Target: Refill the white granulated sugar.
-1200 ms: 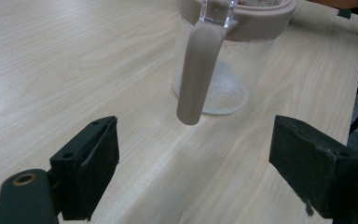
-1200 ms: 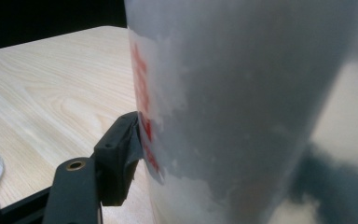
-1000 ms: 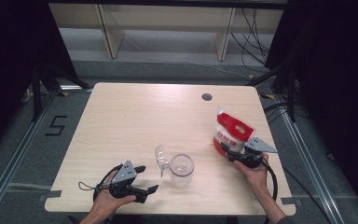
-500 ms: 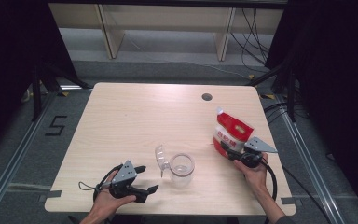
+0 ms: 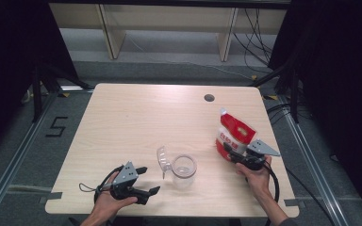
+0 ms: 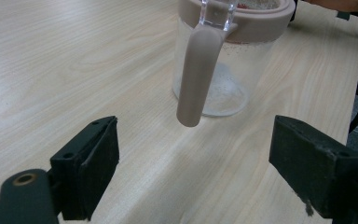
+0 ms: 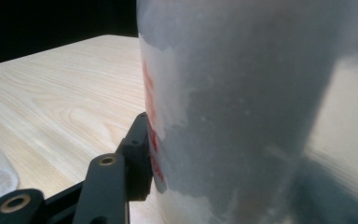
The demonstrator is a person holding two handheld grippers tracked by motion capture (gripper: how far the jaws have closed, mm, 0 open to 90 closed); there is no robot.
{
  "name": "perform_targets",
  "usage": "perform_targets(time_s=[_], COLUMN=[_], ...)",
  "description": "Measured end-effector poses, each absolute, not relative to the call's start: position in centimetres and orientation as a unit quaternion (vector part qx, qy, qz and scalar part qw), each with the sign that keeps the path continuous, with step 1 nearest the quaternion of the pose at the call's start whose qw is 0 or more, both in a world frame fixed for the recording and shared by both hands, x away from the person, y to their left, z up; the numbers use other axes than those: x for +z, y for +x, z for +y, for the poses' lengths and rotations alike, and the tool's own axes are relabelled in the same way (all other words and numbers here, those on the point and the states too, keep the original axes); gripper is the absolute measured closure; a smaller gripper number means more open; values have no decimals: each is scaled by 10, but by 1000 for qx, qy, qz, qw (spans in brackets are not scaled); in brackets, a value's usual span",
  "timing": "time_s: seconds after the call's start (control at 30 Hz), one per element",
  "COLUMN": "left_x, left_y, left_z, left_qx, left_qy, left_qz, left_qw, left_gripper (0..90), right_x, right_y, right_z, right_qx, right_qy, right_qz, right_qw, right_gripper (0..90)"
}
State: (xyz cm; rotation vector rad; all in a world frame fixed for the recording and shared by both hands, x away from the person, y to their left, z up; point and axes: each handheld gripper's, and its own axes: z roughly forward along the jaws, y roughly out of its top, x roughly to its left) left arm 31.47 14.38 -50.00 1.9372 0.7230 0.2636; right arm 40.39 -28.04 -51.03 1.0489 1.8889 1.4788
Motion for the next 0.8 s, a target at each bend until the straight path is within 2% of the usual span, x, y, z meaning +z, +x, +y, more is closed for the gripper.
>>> perform_targets(time_s=[0.3,0.8], left_x=[-499,-498], left_y=[314,315], left_z=[145,146], left_qx=[114,116], left_qy=[805,804], left_qz=[299,294], left_qw=[500,504], left_gripper=[158,158], right_x=[-508,-498], right_y=[398,388], right_z=[-276,-274], right_qx=[545,555], right_qy=[386,363], right_qz=[702,705], right_qw=[245,250], right_gripper=[517,524])
